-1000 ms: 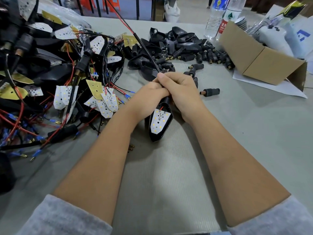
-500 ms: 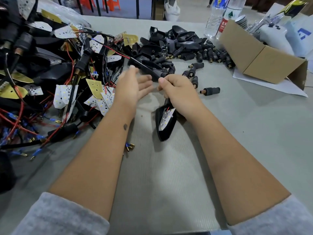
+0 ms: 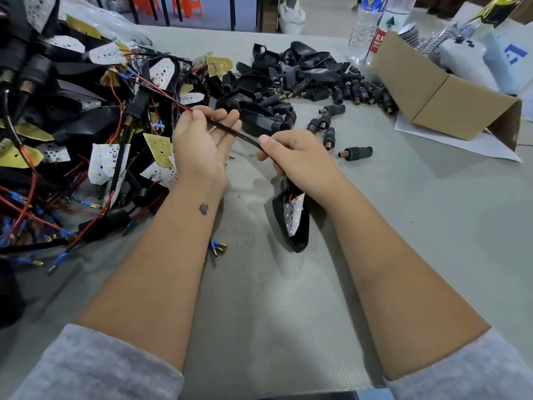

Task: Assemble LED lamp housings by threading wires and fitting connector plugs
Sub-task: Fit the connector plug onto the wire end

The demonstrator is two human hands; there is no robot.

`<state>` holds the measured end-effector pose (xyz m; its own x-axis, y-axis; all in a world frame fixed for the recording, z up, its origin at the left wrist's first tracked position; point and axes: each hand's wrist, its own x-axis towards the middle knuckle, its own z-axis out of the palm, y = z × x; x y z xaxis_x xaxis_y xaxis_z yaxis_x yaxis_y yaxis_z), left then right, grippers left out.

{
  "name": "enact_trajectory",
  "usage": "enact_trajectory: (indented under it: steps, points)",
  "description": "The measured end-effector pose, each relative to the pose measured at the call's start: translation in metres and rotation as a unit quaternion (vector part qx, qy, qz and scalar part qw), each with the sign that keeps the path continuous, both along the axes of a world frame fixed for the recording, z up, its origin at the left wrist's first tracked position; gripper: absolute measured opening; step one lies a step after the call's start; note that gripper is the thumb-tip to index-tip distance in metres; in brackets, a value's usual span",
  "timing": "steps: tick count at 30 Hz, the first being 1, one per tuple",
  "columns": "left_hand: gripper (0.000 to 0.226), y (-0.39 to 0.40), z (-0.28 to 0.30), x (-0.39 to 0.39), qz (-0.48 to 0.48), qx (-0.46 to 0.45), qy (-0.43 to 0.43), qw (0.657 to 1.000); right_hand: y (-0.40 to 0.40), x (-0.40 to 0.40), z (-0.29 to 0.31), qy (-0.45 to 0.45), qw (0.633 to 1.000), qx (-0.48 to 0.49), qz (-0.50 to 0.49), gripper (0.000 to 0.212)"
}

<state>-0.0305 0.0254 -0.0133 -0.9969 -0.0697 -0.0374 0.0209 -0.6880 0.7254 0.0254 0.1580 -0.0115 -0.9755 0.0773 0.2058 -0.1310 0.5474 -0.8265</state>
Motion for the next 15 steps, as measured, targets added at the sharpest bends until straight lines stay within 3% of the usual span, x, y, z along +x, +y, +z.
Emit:
enact_trajectory:
  steps: [6, 11, 15]
  points:
    - [0.031, 0.005, -0.003, -0.002, 0.024, -0.136, 0.008, 0.990, -0.003, 0.000, -0.003, -0.002, 0.999, -0.016, -0.030, 0.034]
    - [0.025, 0.011, -0.001, 0.006, 0.001, -0.275, 0.035, 0.961, -0.002, -0.005, -0.007, 0.028, 0.993, 0.057, -0.104, 0.030]
    - [0.020, 0.010, -0.002, 0.009, -0.014, -0.323, 0.084, 0.943, 0.004, -0.009, -0.009, 0.038, 0.972, 0.154, -0.172, 0.025]
